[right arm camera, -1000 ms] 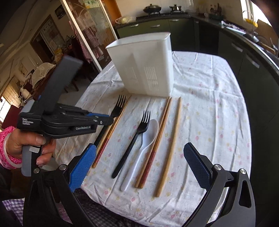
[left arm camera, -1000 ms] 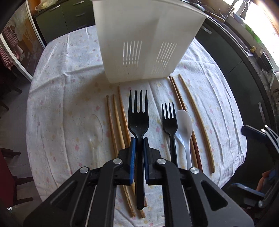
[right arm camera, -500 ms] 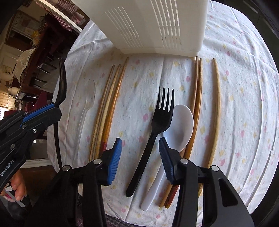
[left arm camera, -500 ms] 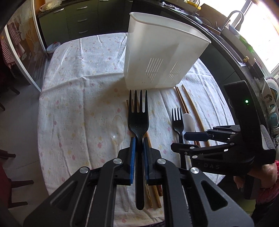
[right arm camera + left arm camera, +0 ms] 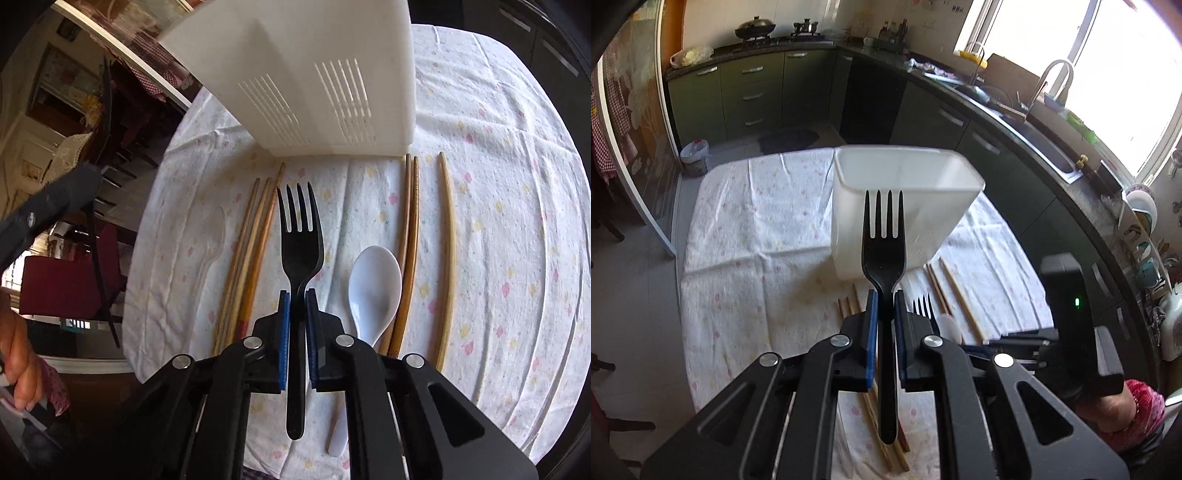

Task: Organize utensils
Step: 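Carry both black forks over the white caddy and open both grippers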

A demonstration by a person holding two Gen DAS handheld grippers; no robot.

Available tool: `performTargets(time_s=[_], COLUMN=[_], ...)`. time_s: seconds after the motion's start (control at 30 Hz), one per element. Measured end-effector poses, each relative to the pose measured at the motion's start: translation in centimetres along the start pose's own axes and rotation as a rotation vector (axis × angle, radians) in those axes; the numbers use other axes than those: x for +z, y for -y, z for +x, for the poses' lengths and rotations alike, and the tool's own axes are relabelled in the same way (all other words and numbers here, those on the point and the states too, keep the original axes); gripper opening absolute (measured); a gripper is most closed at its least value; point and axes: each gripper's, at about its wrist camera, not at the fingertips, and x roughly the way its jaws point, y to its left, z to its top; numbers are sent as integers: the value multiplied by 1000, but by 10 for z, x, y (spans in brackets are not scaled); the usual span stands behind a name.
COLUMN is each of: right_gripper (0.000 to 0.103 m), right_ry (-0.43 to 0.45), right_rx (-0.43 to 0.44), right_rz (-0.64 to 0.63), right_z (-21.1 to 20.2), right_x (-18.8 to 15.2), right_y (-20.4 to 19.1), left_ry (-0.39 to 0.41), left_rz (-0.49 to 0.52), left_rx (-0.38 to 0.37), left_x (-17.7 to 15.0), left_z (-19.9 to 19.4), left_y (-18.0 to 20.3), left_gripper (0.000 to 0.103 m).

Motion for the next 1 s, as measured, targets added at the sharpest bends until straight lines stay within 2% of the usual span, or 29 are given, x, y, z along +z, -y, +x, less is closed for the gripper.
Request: performTargets(time_s=[0.1, 0.2, 0.27, 0.37, 0.47, 0.63, 0.77, 0.87, 1.0], right_gripper=[9, 9, 9, 9, 9, 9, 9, 9, 9], right_ry=[86, 174, 218, 267, 317, 429, 547, 667, 816], right_rx=[83, 122, 136, 158, 166, 165, 164, 117, 39], right_rz=[5, 6, 6, 3, -15, -50, -68, -92, -118], right_z=[-31, -57, -68, -80, -96, -129, -160, -176, -182], right_x=[-6, -11, -11, -12, -14, -2, 19, 42, 77], right_y=[5, 13, 18, 23, 29, 34, 20, 5, -13], left_ry=[188, 371, 450, 525, 536, 464, 434, 431, 469], left_rz=[21, 49, 65, 85, 91, 72, 53, 13, -34], left_rx=[3, 2, 0, 61, 104, 106, 79, 55, 32], left_x=[42, 76, 93, 105, 106, 96, 83, 77, 64], left_z=[-22, -28, -20, 2, 27, 56, 65, 58, 30], left_y=[7, 16, 20, 27, 25, 14, 4, -3, -14], left_gripper=[9, 9, 9, 9, 9, 10, 40, 41, 45])
